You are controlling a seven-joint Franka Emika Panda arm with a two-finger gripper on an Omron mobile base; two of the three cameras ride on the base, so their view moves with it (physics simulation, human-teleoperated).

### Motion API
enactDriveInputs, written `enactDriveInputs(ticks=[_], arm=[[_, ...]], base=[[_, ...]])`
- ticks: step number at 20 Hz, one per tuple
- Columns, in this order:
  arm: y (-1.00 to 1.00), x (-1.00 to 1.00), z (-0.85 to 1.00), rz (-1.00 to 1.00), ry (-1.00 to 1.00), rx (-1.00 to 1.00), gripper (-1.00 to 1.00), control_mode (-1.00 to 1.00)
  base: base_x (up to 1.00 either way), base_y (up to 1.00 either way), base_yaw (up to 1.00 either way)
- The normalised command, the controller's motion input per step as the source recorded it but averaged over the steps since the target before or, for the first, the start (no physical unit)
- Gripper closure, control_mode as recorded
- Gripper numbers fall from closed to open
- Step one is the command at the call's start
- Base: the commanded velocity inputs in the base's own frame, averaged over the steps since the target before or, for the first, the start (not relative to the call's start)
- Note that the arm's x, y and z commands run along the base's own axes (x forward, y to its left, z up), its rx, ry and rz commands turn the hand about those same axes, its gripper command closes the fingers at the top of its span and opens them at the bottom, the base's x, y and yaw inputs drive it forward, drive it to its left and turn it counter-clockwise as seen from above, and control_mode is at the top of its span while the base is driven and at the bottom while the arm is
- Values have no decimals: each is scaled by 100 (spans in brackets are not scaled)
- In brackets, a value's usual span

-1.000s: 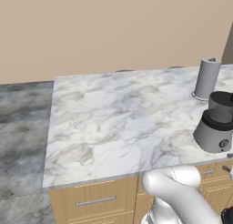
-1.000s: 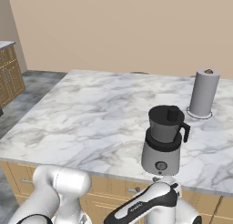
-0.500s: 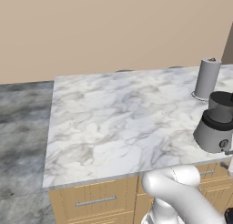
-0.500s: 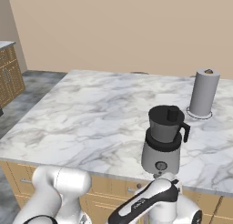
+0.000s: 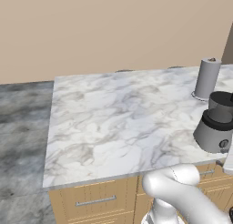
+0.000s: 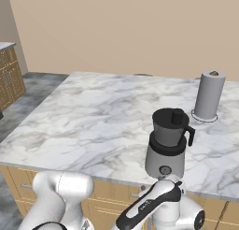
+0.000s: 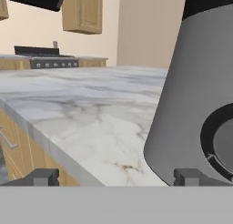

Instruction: Open the blender lid, put the peach in the blender, close the lid, and start the blender.

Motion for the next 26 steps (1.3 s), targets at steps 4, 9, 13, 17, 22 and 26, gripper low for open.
enactDriveInputs(ticks=[4,9,13,17,22,26], arm=[[-14,22,-22,0,0,0,-100,-100],[-29,8,-15,0,0,0,-100,-100],[-29,2,-12,0,0,0,-100,-100],[-15,10,-10,0,0,0,-100,-100],[-4,19,-3,0,0,0,-100,-100],[-1,-6,0,0,-1,0,-100,-100]], base=[[0,0,0],[0,0,0],[0,0,0],[0,0,0],[0,0,0],[0,0,0]])
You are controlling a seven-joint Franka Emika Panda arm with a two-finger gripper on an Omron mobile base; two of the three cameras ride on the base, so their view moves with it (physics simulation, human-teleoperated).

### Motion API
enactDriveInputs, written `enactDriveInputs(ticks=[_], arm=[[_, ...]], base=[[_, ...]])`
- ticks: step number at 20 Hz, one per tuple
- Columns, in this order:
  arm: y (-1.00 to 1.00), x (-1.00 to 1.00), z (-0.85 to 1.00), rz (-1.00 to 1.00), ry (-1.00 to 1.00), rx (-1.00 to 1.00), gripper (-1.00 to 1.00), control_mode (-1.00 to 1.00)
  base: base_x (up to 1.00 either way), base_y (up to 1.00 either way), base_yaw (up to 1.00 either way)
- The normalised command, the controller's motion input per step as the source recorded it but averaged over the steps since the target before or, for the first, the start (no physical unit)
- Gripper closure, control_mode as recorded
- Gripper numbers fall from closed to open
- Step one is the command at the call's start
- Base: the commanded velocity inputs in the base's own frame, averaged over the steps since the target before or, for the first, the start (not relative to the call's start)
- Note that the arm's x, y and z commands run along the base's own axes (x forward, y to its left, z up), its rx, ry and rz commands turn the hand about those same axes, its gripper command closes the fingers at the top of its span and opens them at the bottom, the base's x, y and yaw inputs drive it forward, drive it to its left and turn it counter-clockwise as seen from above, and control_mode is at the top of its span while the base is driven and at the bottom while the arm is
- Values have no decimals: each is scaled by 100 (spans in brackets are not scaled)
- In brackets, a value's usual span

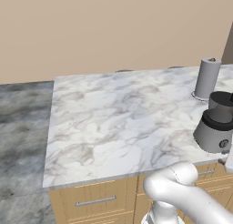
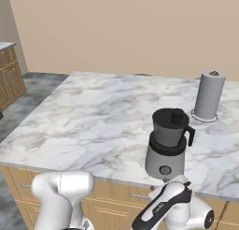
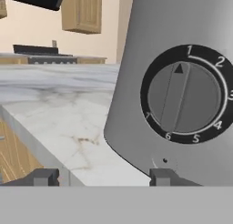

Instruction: Open the blender lid, put the peach in the blender, close the lid, and start the blender.

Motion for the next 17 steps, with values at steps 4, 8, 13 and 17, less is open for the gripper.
enactDriveInputs(ticks=[4,8,13,17], arm=[[-6,-75,7,0,-9,0,-100,-100],[4,-51,57,0,-6,-1,-100,-100],[15,-16,76,0,-2,-6,-100,-100],[15,-5,71,0,0,-9,-100,-100]], base=[[0,0,0],[0,0,0],[0,0,0],[0,0,0]])
